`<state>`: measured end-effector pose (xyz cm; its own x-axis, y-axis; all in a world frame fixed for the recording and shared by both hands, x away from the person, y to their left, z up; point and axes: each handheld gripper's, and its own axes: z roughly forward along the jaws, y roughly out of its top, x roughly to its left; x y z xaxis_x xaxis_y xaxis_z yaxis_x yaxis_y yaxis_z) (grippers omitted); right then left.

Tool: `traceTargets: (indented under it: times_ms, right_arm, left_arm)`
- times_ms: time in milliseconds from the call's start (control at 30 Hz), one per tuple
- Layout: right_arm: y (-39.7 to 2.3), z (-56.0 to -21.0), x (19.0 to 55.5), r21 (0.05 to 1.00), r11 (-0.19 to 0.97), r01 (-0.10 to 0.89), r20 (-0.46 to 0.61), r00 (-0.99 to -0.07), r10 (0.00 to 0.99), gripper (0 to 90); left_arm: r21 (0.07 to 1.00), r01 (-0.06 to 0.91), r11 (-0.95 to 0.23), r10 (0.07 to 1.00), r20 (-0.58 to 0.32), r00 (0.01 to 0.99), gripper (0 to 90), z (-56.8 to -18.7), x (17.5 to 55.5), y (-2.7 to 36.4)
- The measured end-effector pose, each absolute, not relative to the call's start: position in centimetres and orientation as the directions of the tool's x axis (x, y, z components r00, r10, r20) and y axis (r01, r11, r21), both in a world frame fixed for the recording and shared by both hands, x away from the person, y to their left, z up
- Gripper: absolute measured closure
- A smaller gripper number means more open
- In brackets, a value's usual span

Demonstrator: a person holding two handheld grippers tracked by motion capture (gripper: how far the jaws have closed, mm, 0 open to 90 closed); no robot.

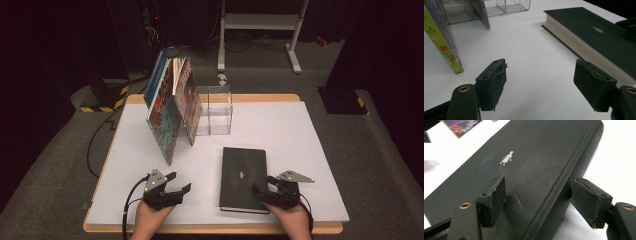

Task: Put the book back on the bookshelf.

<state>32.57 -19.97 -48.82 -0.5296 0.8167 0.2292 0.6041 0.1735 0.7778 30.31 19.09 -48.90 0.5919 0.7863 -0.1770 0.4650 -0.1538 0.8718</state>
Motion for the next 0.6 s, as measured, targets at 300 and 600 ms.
traceTargets:
  times_ms: [300, 600]
  right_arm:
    - [-15.0, -48.8, 32.8, 0.801, 0.264, 0.537, 0.170, -0.627, 0.760, 28.2]
    - [-15.9, -48.4, 31.7, 0.833, 0.255, 0.492, 0.156, -0.649, 0.745, 35.5]
  left_arm:
    - [0.859, 0.498, -0.118, 0.727, -0.267, 0.633, 26.8, -48.9, 30.9, 17.3]
    - [0.802, 0.588, -0.109, 0.707, -0.353, 0.613, 25.8, -49.9, 34.5, 14.0]
